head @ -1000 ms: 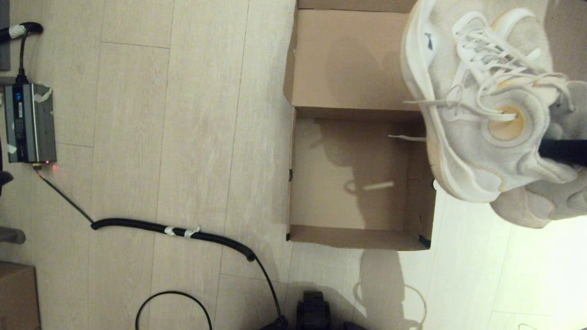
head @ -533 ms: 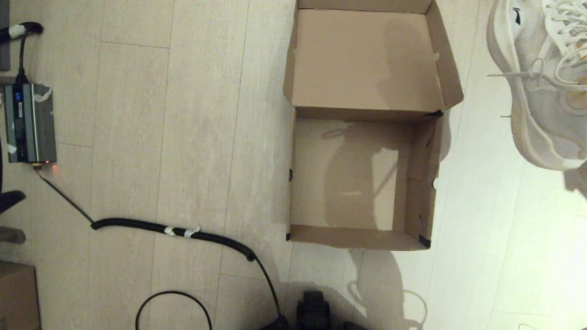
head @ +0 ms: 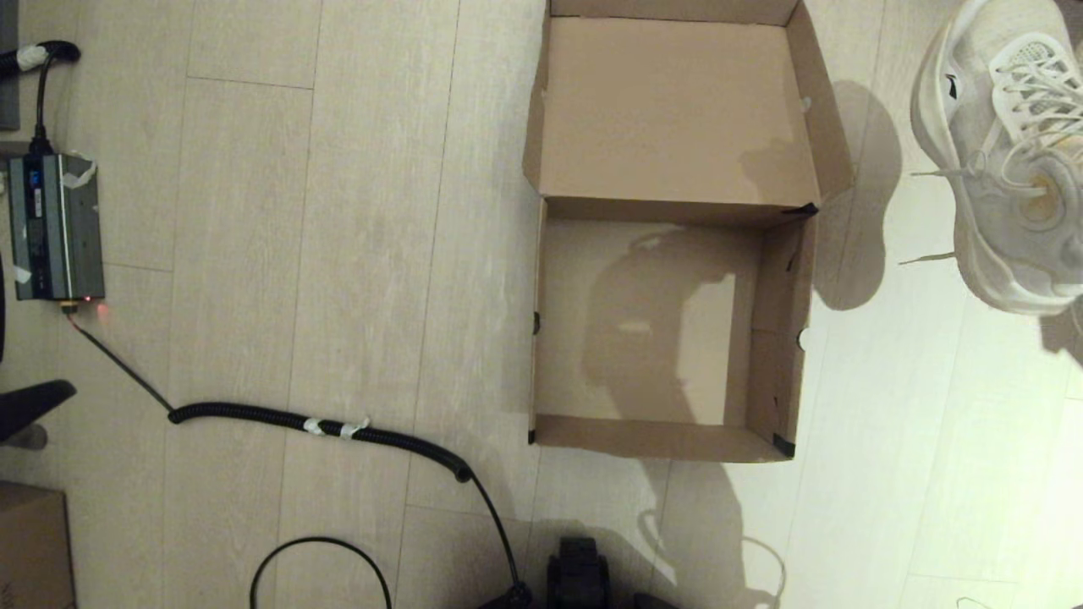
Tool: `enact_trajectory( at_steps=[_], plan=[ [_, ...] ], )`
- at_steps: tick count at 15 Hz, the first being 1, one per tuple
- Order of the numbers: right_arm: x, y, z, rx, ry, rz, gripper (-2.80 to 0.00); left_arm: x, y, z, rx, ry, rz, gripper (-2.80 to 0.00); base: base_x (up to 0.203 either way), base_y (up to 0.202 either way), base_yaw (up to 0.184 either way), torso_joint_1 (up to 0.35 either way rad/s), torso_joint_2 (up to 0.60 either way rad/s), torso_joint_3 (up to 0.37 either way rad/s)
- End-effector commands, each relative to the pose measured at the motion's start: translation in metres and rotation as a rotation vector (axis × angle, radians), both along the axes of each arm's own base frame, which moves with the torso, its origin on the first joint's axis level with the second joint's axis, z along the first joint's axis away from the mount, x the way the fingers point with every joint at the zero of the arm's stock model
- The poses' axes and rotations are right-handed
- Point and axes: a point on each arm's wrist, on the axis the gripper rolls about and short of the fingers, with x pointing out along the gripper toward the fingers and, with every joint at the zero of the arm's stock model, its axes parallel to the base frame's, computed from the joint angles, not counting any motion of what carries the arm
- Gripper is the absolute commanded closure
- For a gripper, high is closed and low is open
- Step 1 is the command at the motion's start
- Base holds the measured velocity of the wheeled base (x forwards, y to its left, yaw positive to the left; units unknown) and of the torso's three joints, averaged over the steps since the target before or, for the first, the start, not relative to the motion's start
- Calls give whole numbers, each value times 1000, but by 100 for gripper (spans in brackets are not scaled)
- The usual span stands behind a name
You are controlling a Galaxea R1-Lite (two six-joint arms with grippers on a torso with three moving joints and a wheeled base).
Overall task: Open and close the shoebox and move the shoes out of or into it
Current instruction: Put the shoes out of the shoe box
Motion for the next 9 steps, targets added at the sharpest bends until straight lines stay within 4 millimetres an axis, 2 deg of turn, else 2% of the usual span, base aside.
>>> enact_trajectory(
  at_steps=[1,5,9],
  plan=[
    [38,-9,-19,-3,70,-12,0,1,0,0,-25,2,-1,0,0,0,0,0,0,0],
    [97,-25,-59,-34,172,-17,0,1,0,1,-51,-3,-15,0,0,0,0,0,0,0],
    [137,-33,-102,-62,217,-8,0,3,0,-1,-55,10,-15,0,0,0,0,0,0,0]
  ],
)
